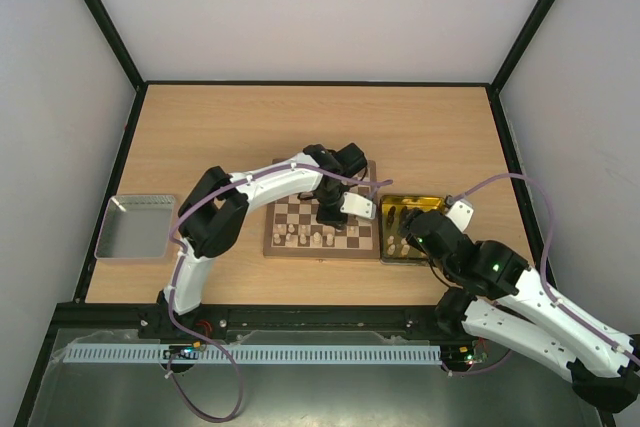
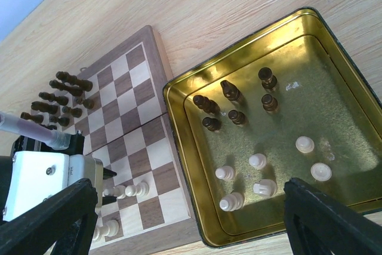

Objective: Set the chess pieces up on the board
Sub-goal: Pick up the chess piece at the center of the board, then place the chess piece on the chessboard.

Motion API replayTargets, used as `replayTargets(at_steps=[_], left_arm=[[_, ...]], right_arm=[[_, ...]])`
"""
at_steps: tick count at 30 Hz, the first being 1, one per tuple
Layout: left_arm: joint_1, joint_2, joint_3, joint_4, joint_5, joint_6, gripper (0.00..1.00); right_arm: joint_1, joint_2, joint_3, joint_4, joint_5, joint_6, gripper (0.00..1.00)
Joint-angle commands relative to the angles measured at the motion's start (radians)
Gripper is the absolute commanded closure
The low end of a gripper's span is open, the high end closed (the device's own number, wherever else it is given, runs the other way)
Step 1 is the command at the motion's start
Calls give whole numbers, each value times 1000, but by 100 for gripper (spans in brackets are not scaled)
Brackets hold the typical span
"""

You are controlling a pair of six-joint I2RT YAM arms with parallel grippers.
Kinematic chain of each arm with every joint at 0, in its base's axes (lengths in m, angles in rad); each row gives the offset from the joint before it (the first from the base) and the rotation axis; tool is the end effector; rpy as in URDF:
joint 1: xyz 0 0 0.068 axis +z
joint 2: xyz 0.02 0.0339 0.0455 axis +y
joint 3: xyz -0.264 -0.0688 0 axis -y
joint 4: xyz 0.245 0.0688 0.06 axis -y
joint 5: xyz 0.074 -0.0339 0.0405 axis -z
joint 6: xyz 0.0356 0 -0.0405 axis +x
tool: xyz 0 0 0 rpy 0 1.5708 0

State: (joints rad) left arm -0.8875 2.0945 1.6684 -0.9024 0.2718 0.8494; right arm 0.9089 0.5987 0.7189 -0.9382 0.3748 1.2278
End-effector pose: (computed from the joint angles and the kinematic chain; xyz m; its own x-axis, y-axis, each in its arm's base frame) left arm 0.2615 -0.3363 0.1904 0.1867 0.9164 -0.3542 0.9804 -0.1966 0.0080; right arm 0.0786 0.0797 0.2730 -0.6973 0.5310 -0.4815 0.2273 0.8009 0.5540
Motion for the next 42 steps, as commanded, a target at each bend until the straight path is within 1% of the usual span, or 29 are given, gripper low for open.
replayTargets(at_steps=[1,7,13,28,39,42], left_arm=[[-8,12,-7,-26,-11,8,74],[-6,8,4,-19,-31,9,79],[20,-12,19,-39,-28,16,84],[84,-107,-63,-56,-5,25,86],[99,-146,-119,-65,-1,30,89],[102,-149,-130,-59,1,28,89]], right_arm=[[-4,-17,-23,-13,25,26,17],[-4,-17,-26,-9,24,27,17],[-4,-17,-26,-11,24,25,17],[-4,32,-23,32,6,0,17],[-4,64,-24,66,-31,-32,17],[-4,80,-20,78,-46,-47,20]])
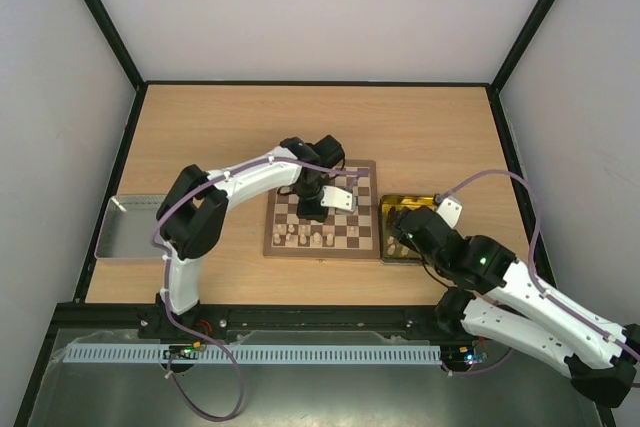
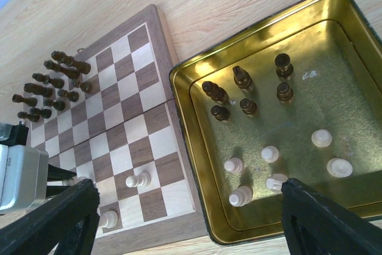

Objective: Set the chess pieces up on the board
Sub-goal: Place the chess piece on the chessboard.

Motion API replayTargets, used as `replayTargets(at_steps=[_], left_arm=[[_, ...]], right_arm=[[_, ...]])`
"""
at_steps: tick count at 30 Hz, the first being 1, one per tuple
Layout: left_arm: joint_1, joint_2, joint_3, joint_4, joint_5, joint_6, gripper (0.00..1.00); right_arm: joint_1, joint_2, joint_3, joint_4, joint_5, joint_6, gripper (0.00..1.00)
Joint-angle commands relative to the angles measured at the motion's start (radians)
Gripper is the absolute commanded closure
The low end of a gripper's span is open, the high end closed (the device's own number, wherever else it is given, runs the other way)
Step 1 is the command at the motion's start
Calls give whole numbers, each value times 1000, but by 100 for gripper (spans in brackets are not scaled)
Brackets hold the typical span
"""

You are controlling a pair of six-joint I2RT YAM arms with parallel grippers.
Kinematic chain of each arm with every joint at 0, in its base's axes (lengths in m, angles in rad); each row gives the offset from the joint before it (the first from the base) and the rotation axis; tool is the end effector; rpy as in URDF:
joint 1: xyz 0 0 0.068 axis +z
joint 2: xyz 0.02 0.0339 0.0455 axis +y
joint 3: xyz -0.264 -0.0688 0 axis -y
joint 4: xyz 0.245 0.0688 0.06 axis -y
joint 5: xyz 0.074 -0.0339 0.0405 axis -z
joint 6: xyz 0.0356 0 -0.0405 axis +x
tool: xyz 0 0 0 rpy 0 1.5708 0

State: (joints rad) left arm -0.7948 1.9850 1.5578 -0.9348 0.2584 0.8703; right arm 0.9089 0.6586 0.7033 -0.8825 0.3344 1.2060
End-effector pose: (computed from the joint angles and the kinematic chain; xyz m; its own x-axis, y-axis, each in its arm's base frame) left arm 0.2713 -0.2894 0.2022 0.1142 0.9389 -0.3247 0.9926 -0.1217 -0.0027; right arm 0.0862 0.0917 0.2660 -0.7330 0.4950 -0.4666 0.2090 0.8166 0.5381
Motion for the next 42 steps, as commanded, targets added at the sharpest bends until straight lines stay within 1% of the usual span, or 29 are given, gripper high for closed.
replayTargets(at_steps=[1,3,5,8,11,14,17,22,24,32,39,42], left_arm=[[10,-40,-21,-25,14,8,89],[12,-37,-22,-25,12,9,89],[15,-37,-26,-25,10,10,89],[17,-41,-31,-22,10,9,89],[19,-41,-37,-19,10,9,89],[21,-44,-44,-12,12,6,89],[23,-44,-48,-9,13,6,89],[24,-43,-54,-4,18,4,89],[25,-42,-54,-2,18,3,89],[23,-34,-55,-4,21,1,90],[23,-36,-72,8,22,-3,90],[24,-34,-77,13,22,-4,90]], right_arm=[[-4,27,-5,28,-12,-31,22],[-3,39,-7,47,-29,-43,27],[-4,67,-13,76,-61,-68,34],[-4,124,-10,115,-112,-102,50],[-3,184,6,160,-147,-135,59],[-3,243,30,191,-166,-164,60],[-4,297,53,216,-179,-188,58],[-4,380,80,262,-225,-221,49],[-3,406,86,278,-241,-229,48],[-4,482,109,320,-256,-252,49],[-4,543,115,354,-280,-275,54],[-4,571,118,359,-280,-282,58]])
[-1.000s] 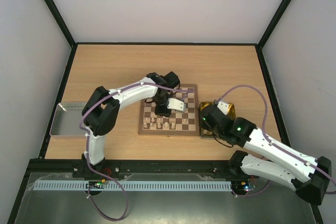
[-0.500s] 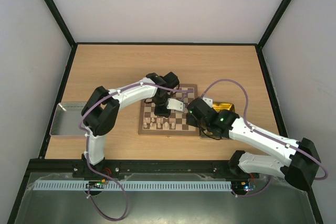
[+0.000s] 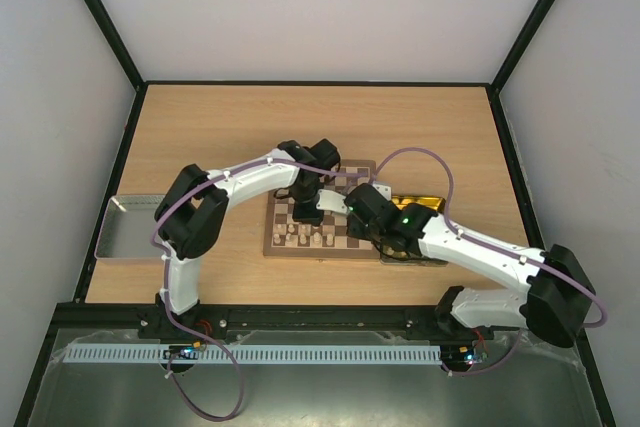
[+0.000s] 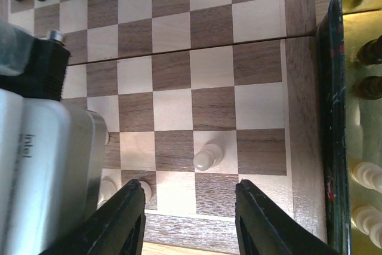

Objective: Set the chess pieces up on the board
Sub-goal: Place the chess piece on the chessboard.

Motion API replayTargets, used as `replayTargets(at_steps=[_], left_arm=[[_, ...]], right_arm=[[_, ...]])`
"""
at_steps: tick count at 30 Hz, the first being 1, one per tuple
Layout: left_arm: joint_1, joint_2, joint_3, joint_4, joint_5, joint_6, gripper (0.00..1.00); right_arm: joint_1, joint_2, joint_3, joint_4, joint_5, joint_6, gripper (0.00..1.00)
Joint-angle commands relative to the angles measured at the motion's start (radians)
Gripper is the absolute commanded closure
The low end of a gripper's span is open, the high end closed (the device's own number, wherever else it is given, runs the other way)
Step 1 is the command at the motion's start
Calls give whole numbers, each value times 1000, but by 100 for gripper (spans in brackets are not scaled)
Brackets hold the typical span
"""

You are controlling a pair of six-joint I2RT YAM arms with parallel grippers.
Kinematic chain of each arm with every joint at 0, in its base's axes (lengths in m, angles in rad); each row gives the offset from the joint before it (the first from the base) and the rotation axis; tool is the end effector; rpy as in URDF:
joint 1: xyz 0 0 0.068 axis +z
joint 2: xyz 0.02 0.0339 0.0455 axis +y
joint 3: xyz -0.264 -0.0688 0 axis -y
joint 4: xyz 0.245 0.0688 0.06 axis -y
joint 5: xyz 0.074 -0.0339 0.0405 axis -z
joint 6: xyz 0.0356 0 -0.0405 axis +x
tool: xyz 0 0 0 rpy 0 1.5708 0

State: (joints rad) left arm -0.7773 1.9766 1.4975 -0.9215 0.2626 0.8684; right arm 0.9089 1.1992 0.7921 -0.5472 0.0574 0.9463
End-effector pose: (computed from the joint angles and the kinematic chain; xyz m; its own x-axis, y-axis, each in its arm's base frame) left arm 0.2698 -0.2785 0.1896 0.0871 0.9485 -0.3047 0.9940 -0.1028 -0.0360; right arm 0.1468 0.1851 0.2282 -0.9156 0.1427 -0.3760 -0.0417 0.8962 0.4417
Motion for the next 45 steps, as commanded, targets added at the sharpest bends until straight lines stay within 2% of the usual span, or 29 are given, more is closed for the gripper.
replayTargets(at_steps=[1,6,41,45], left_arm=[[6,-25,-16,0,19,-3,90],[5,-26,-14,5,25,-8,90],[-27,-43,-48,-1,36,-17,91],[-30,-47,-52,-1,34,-18,91]], right_arm=[[-3,38,30,25,-6,-24,59],[-4,69,25,40,-19,-27,63],[-16,161,28,84,-35,-49,64],[-15,166,25,89,-33,-48,67]])
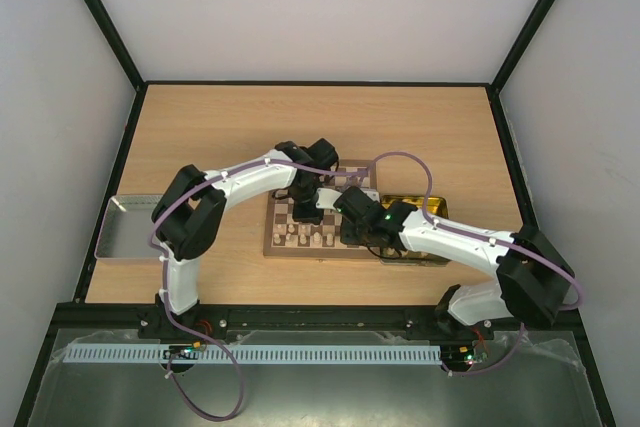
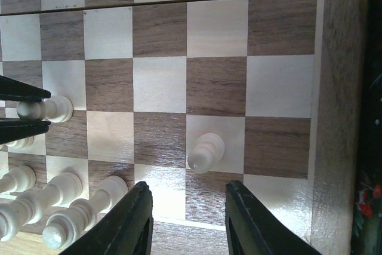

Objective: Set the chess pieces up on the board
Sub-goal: Place the chess piece on the chessboard, then pick up the chess piece at the center of the board.

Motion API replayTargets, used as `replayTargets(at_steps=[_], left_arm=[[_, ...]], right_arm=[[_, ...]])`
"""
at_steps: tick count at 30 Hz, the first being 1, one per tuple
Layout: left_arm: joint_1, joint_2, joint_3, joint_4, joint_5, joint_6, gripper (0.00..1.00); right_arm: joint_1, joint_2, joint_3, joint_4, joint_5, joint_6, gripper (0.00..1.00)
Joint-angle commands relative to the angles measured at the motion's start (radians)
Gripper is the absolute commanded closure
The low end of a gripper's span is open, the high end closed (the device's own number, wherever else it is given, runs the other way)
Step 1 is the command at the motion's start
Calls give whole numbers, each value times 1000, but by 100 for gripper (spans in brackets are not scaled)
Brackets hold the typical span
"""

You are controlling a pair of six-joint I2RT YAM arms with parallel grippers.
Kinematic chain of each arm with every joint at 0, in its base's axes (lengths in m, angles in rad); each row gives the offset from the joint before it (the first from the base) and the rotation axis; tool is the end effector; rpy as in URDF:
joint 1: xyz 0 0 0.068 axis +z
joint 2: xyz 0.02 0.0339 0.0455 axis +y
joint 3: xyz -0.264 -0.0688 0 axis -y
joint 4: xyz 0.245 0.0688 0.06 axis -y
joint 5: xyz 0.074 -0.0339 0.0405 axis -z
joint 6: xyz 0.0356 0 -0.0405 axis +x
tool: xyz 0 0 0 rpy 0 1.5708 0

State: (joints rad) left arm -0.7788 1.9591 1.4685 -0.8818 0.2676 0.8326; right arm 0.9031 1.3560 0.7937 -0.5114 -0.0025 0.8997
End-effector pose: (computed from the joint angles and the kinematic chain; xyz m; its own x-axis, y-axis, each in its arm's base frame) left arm 0.2679 -0.2776 0.1891 0.0589 0.9441 -0.3244 0.9970 -0.0721 -0.0287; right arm 0.1580 0.2005 0.1952 -0.9540 0.0550 -0.2948 -0.0625 0.9250 0.3748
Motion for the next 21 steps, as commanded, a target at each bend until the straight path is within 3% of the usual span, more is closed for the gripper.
replayTargets(at_steps=[1,21], left_arm=[[-29,-29,-24,-40,29,19,91],[-30,-21,-33,-21,16,13,91]], right_arm=[[-10,9,23,54,30,-1,69],[-11,5,-49,124,123,7,68]])
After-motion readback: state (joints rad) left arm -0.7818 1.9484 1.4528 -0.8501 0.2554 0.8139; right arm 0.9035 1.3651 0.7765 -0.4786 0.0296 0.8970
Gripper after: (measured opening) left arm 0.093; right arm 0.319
